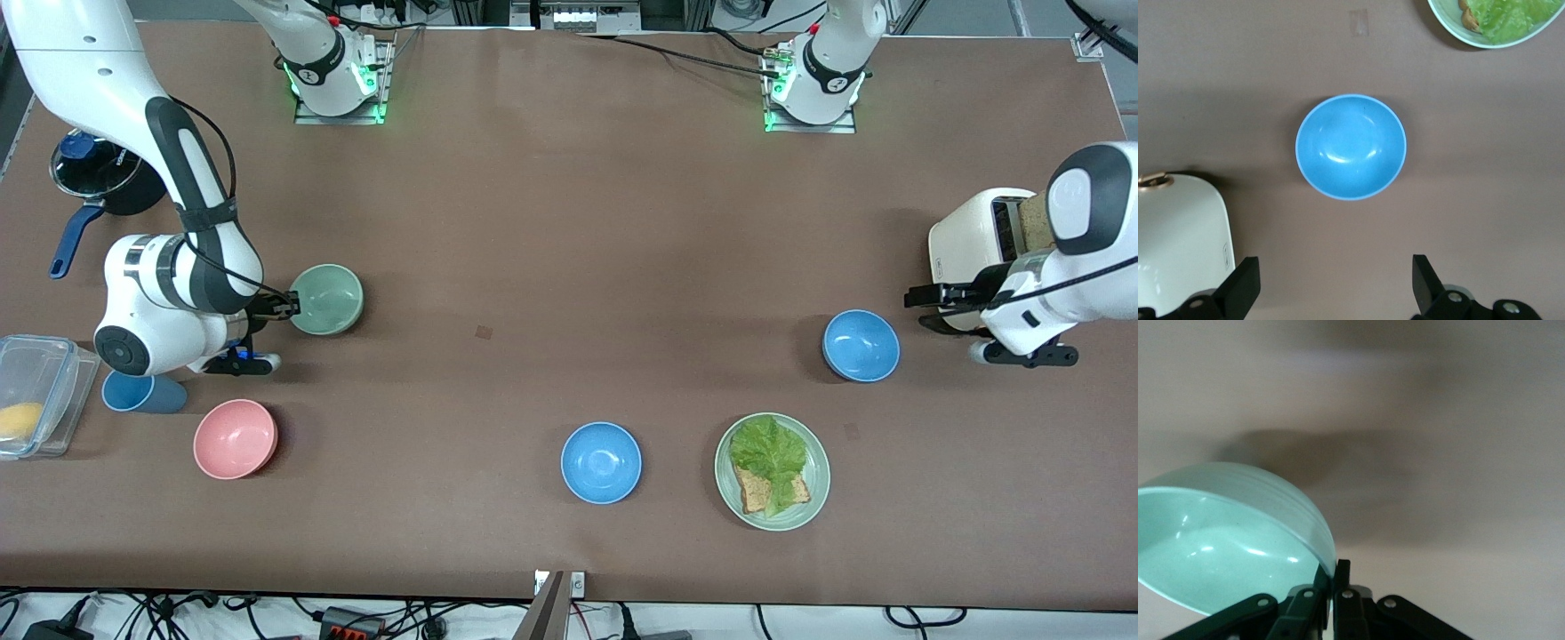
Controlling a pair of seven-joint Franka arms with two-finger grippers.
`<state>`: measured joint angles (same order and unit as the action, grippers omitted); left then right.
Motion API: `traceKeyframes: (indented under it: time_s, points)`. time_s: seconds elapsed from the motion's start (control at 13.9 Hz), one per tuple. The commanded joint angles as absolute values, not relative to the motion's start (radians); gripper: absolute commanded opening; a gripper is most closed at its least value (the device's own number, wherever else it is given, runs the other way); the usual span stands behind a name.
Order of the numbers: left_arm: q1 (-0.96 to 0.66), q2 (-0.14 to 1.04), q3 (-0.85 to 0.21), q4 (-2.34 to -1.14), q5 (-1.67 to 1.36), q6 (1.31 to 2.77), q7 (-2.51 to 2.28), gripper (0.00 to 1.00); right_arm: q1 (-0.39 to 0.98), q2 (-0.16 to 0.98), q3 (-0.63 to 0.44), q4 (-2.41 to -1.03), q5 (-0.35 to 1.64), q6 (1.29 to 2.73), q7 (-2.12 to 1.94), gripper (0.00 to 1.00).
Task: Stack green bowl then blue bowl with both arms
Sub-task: 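Grasp the green bowl rim with the right gripper while the left grasps the blue bowl, then slide the green bowl toward the table middle with the right gripper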
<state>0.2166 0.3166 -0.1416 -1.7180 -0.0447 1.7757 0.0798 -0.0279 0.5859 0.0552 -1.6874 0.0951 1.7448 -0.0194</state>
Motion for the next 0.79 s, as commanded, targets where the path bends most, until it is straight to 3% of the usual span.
traceKeyframes:
  time_s: [0.0,0.22,0.43,0.72]
  points:
    - [0.224,0.371,-0.143,-1.698,-0.061,1.814,0.1,1.0,-0.011,0.578,0.126,-1.609,0.13,1.698,0.02,0.0]
    - [0.229,0.428,-0.143,-1.712,-0.061,1.891,0.106,1.0,0.078,0.589,0.182,-1.565,0.149,1.71,0.194,0.0]
    - [0.227,0.433,-0.143,-1.816,-0.06,2.056,0.107,1.0,0.219,0.621,0.184,-1.534,0.152,1.77,0.322,0.0]
    - [0.254,0.462,-0.141,-1.853,-0.06,2.163,0.202,0.99,0.351,0.667,0.189,-1.514,0.307,1.885,0.368,0.0]
